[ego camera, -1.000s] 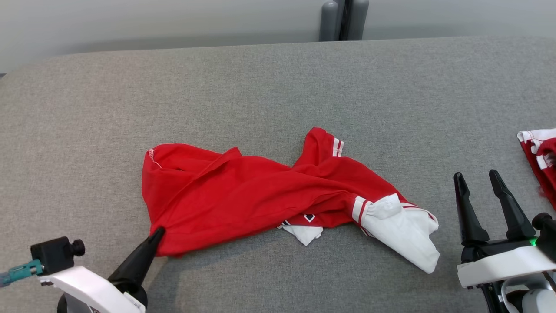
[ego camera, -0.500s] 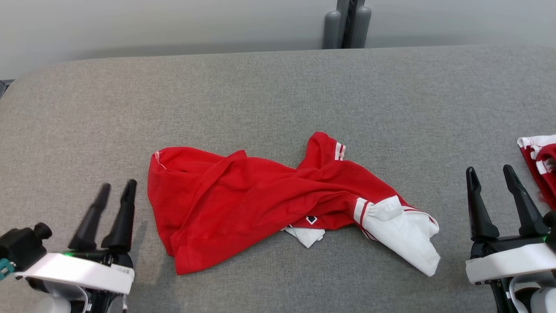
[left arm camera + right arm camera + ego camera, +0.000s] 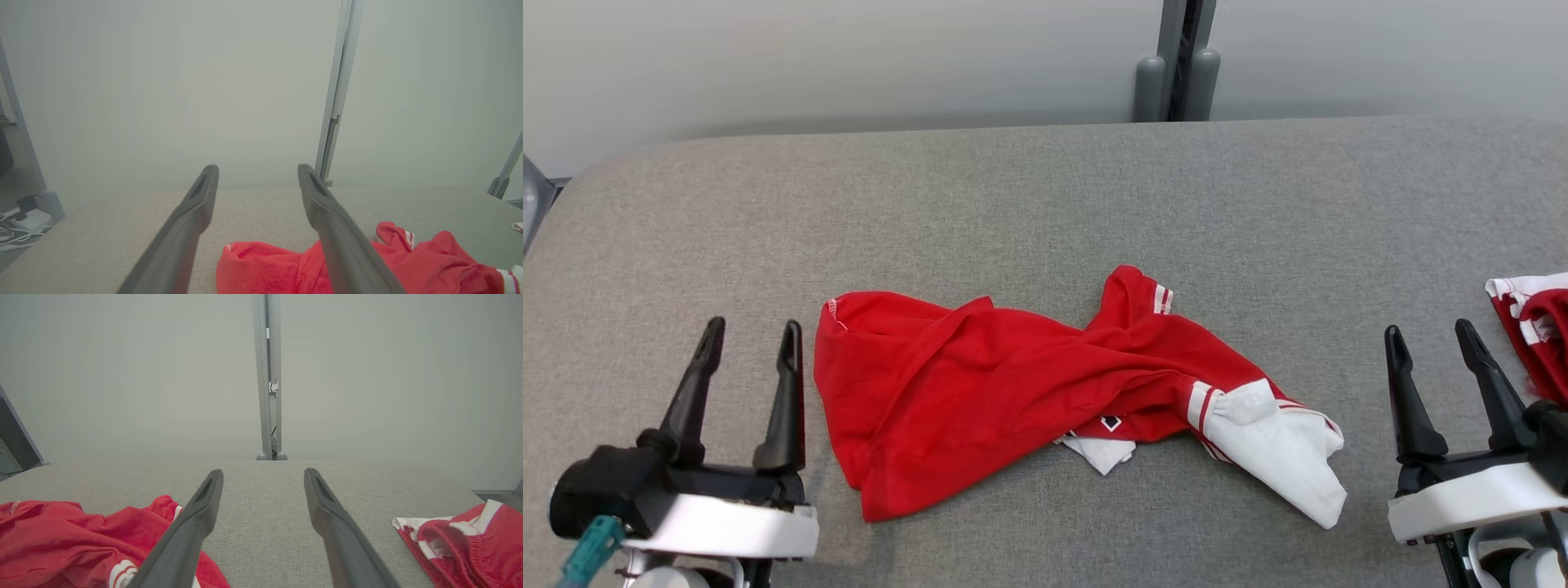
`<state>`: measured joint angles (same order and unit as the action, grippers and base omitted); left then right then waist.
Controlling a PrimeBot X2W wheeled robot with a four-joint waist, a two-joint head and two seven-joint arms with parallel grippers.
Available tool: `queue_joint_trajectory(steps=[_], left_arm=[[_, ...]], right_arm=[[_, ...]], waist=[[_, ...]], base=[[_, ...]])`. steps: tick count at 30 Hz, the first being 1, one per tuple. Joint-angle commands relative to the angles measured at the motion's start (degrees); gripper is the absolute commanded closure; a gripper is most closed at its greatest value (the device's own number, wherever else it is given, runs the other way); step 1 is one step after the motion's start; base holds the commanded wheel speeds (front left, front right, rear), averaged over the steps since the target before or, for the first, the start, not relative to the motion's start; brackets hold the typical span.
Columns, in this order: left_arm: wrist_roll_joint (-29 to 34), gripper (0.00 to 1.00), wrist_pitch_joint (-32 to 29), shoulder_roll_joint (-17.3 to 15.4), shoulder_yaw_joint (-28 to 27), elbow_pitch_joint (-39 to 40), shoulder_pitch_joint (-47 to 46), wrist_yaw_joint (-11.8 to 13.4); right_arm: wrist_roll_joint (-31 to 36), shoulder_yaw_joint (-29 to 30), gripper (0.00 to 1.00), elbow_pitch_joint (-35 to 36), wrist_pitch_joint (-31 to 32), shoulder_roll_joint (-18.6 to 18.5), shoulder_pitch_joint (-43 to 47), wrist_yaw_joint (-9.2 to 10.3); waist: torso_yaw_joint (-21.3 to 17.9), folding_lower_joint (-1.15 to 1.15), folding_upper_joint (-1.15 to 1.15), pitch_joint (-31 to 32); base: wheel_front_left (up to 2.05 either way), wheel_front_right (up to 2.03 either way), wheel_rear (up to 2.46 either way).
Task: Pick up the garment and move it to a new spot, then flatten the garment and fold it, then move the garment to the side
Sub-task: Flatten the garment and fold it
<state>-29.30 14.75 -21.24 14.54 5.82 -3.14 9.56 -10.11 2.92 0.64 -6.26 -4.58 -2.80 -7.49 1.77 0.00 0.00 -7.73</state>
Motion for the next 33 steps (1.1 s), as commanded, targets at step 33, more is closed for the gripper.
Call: queue_joint_trajectory(steps=[33], left_arm=[[4.6,0.0,-1.7,0.1,-0.2,-6.2,1.3,-7.7]], right_arm=[[-0.8,0.1,0.0,-0.7,1.4,0.0,0.5,0.0]], waist=[[1.5,0.0,0.0,0.3]], base=[[0.0,0.0,0.0]])
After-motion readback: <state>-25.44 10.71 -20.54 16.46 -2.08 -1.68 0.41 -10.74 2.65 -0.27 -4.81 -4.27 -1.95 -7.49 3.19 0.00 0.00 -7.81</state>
